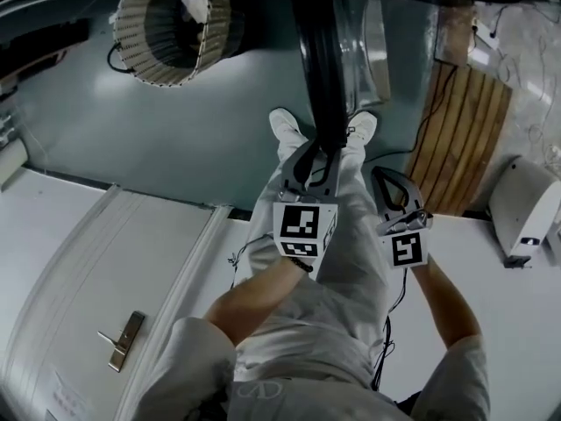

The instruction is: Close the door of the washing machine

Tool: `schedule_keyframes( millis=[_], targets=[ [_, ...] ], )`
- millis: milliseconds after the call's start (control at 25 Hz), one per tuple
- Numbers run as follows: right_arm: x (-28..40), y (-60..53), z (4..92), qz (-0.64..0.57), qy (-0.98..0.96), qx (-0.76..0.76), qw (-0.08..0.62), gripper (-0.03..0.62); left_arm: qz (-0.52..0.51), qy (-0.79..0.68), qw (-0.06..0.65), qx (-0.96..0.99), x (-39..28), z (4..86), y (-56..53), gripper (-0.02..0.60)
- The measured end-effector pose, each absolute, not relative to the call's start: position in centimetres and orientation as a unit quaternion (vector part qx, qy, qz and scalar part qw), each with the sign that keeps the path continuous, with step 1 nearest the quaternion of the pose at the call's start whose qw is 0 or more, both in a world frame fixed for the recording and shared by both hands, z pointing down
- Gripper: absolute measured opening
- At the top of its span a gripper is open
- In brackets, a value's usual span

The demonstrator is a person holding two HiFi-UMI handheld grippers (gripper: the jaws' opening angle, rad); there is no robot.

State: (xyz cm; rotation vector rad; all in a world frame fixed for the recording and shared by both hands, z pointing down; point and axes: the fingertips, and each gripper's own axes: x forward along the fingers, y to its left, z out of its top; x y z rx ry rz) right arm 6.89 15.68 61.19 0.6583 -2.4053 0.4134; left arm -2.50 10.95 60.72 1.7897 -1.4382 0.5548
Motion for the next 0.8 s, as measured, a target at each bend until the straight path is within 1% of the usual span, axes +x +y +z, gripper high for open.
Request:
schedule_keyframes(
  millis=[280,480,800],
  targets=[
    [9.2,14.6,61.2,0.160,-0.903,0.280,0.282,0.011,0.205,-0.559,0.425,0.682,1.4,61.0,9.8,0.129],
    [10.9,14.3,62.0,0.148,-0.903,0.286,0.285,0.012,0.200,-0.550,0.450,0.674,3.6,61.1,8.9,0.138],
    [12.1,13.9,63.8,0.125,-0.907,0.283,0.286,0.083,0.190,-0.537,0.468,0.676,6.6,61.1,7.3,0.153]
  ],
)
